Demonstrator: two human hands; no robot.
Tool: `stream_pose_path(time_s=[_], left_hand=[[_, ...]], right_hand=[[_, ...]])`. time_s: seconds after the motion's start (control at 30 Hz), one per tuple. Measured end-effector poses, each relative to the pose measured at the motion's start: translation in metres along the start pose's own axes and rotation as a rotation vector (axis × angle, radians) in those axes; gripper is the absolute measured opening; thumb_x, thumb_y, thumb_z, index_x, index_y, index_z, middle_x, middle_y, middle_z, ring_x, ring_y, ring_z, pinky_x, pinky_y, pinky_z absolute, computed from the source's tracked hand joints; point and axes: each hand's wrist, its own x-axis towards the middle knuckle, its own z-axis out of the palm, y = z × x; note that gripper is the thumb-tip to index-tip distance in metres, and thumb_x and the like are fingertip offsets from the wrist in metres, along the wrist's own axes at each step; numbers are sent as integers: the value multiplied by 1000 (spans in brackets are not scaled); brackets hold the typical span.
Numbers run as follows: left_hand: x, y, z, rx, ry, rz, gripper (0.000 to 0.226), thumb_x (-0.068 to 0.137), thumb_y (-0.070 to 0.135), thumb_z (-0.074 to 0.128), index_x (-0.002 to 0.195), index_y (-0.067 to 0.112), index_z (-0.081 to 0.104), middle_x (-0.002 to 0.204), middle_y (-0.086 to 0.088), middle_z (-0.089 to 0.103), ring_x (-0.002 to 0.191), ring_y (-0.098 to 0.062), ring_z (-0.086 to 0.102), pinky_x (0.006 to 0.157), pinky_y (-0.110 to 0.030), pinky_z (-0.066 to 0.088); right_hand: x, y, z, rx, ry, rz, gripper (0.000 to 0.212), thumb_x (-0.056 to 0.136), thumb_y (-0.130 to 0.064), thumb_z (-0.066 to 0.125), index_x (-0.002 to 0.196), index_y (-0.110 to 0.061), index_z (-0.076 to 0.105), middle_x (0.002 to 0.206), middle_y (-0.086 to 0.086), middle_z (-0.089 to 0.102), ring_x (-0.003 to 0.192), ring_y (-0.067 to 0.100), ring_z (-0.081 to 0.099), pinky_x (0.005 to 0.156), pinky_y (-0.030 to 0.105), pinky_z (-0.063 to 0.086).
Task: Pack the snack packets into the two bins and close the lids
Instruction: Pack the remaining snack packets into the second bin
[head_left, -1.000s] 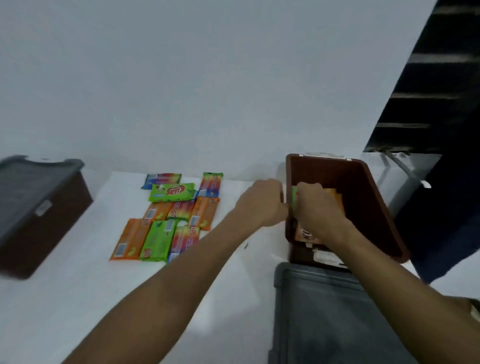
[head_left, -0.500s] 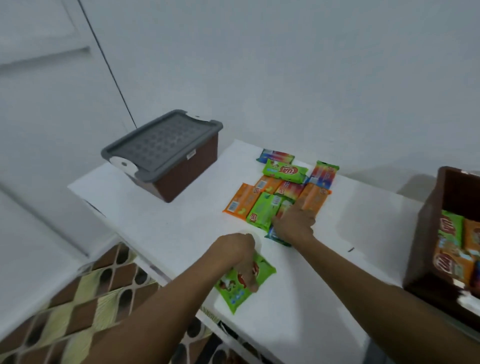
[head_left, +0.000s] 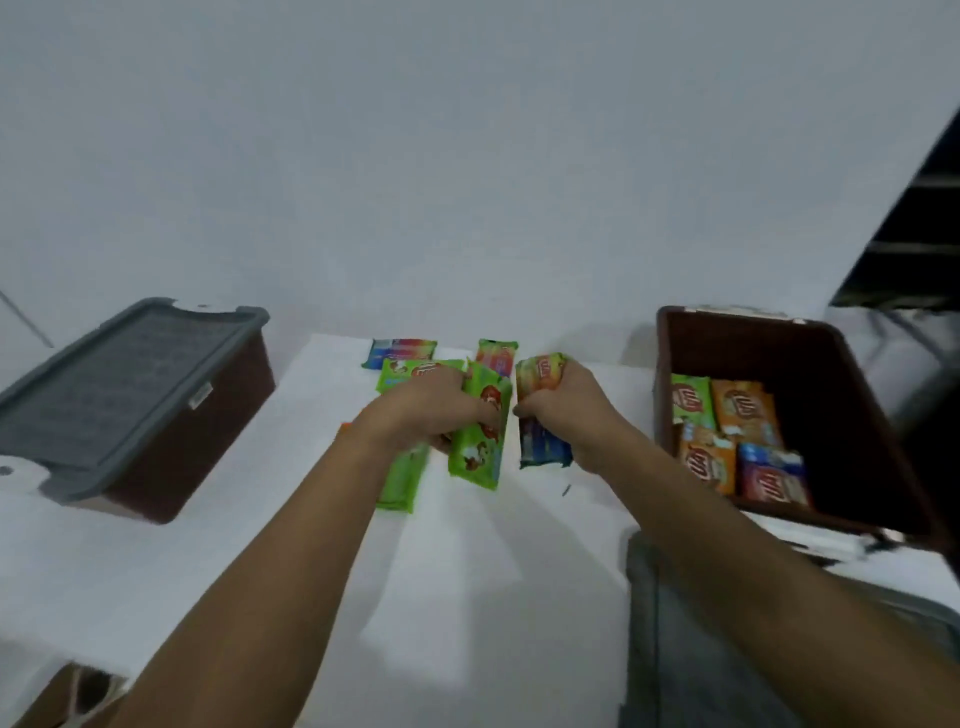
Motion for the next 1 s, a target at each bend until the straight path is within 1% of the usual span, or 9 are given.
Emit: stream_pose_path(time_s=[0.13, 0.2, 0.3, 0.37, 0.43, 0.57, 0.83, 0.9, 1.0], left_hand=[[19, 96, 36, -162, -134, 229, 20, 83, 18, 72, 100, 7, 67, 89, -10, 74, 72, -20, 72, 60, -32, 59], [30, 137, 62, -210, -164, 319, 20, 82, 14, 74, 99, 7, 68, 89, -10, 74, 72, -20, 72, 61, -34, 61], [53, 185, 106, -104, -44, 405, 49, 67, 24, 82, 107, 5, 61, 97, -7, 68, 86, -22, 68, 66, -35, 59], [67, 205, 136, 68, 118, 424, 63, 71, 24, 79, 119, 3, 43, 102, -7, 59, 99, -25, 60, 71, -32, 49], [79, 211, 157, 170, 221, 444, 59, 82, 17, 69, 128, 1, 34, 105, -12, 63, 95, -27, 58, 70, -30, 42], [104, 208, 179, 230, 160, 356, 57, 91, 11, 56, 140, -1, 28, 115, -16, 61, 94, -26, 61, 67, -31, 45], [100, 191, 206, 987, 182, 495, 32, 92, 24, 55, 120, 9, 60, 124, -14, 58, 115, -32, 54, 98, -43, 39], [94, 186, 196, 1000, 124, 573, 21, 93, 23, 52, 108, 15, 64, 111, -6, 66, 106, -27, 59, 97, -42, 34], [84, 170, 163, 679, 166, 649, 18, 88, 16, 55, 104, 12, 65, 107, -10, 62, 101, -29, 60, 91, -39, 42]], right_hand=[[-3, -22, -112, 120, 212, -40, 35, 80, -6, 62, 110, -10, 45, 89, 15, 59, 71, 25, 66, 67, 44, 61], [-4, -23, -165, 118, 325, 51, 38, 72, -23, 57, 105, -10, 44, 80, 13, 53, 69, 26, 59, 65, 38, 55], [4, -7, -219, 83, 371, 193, 22, 65, -23, 45, 81, -11, 53, 71, 12, 52, 62, 25, 52, 67, 33, 48], [14, 6, -240, -55, 315, 237, 29, 80, -21, 47, 101, -3, 56, 83, 14, 59, 67, 24, 58, 68, 32, 54], [26, 16, -246, -282, 327, 229, 38, 88, -23, 58, 120, -2, 51, 96, 15, 62, 75, 23, 62, 66, 31, 52], [53, 36, -242, -598, 413, 213, 71, 82, -42, 69, 138, -8, 42, 133, 18, 52, 110, 34, 59, 93, 40, 51], [76, 71, -225, -925, 316, 309, 48, 95, -23, 52, 138, -2, 45, 139, 23, 41, 123, 39, 47, 100, 41, 45], [74, 60, -218, -1014, 366, 300, 42, 95, -19, 51, 133, -2, 48, 136, 23, 42, 122, 39, 45, 97, 43, 45], [73, 29, -192, -990, 498, -13, 27, 93, -9, 46, 118, 1, 51, 125, 25, 47, 111, 41, 50, 89, 42, 46]])
